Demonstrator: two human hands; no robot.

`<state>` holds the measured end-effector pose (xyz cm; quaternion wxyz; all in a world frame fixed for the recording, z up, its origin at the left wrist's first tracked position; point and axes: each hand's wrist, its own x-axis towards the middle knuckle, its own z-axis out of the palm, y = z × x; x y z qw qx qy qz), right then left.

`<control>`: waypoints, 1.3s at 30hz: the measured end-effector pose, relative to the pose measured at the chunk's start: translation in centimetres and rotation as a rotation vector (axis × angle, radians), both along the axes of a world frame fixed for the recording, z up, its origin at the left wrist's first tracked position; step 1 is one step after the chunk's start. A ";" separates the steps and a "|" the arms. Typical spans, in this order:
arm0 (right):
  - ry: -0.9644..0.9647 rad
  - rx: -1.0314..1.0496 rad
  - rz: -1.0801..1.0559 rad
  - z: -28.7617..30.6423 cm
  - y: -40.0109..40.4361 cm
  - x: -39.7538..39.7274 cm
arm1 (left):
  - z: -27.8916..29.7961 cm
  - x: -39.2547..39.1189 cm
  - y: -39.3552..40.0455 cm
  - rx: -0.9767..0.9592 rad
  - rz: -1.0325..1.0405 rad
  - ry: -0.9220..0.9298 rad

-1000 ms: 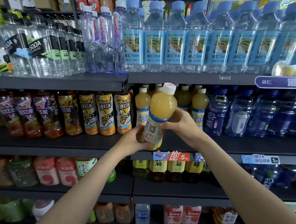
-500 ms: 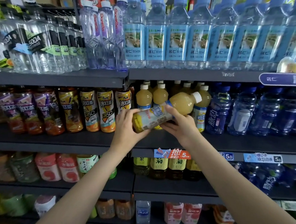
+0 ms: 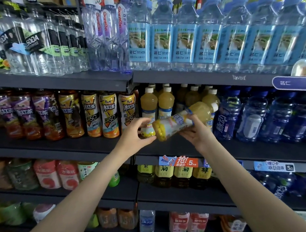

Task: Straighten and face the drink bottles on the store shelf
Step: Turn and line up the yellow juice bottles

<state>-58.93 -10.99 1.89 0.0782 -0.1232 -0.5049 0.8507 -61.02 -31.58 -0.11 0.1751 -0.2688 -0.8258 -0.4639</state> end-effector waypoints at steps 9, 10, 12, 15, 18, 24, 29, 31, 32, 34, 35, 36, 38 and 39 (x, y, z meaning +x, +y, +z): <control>0.151 1.031 -0.118 -1.1 -3.6 -1.9 | -2.8 -2.6 2.9 -0.067 0.024 -0.175; 0.152 1.055 -0.124 -1.1 -4.1 -2.4 | -3.0 -2.9 3.2 -0.029 0.031 -0.207; 0.128 1.084 -0.129 -1.2 -4.9 -3.3 | -3.2 -3.5 3.6 0.025 0.067 -0.262; 0.083 1.112 -0.137 -1.4 -5.6 -4.5 | -3.6 -4.6 4.2 0.050 0.142 -0.277; 0.124 1.102 -0.115 -1.9 -5.2 -5.5 | -3.8 -5.7 4.6 0.014 0.213 -0.222; 0.119 1.139 -0.060 -4.1 -1.7 -7.0 | -3.6 -7.7 6.3 -0.130 0.280 -0.122; 0.056 1.216 -0.160 -4.7 -1.2 -8.8 | -3.9 -8.8 7.4 -0.074 0.347 -0.014; 0.054 1.256 -0.179 -4.8 -1.3 -9.4 | -4.1 -9.2 6.6 0.025 0.428 0.090; 0.041 1.265 -0.187 -4.7 -1.4 -9.8 | -4.0 -9.3 6.2 0.063 0.474 0.111; 0.006 1.281 -0.195 -4.5 -1.6 -10.5 | -3.7 -9.8 5.7 0.092 0.545 0.063; -0.011 1.291 -0.197 -4.5 -1.7 -10.9 | -3.6 -10.3 5.6 0.082 0.566 0.008; -0.023 1.300 -0.198 -4.4 -1.7 -11.3 | -3.4 -10.8 5.8 0.058 0.579 -0.042; -0.025 1.313 -0.188 -4.5 -1.8 -11.9 | -3.4 -11.8 6.4 0.004 0.567 -0.105; -0.009 1.304 -0.174 -4.7 -1.7 -12.1 | -3.5 -12.2 6.6 0.001 0.550 -0.128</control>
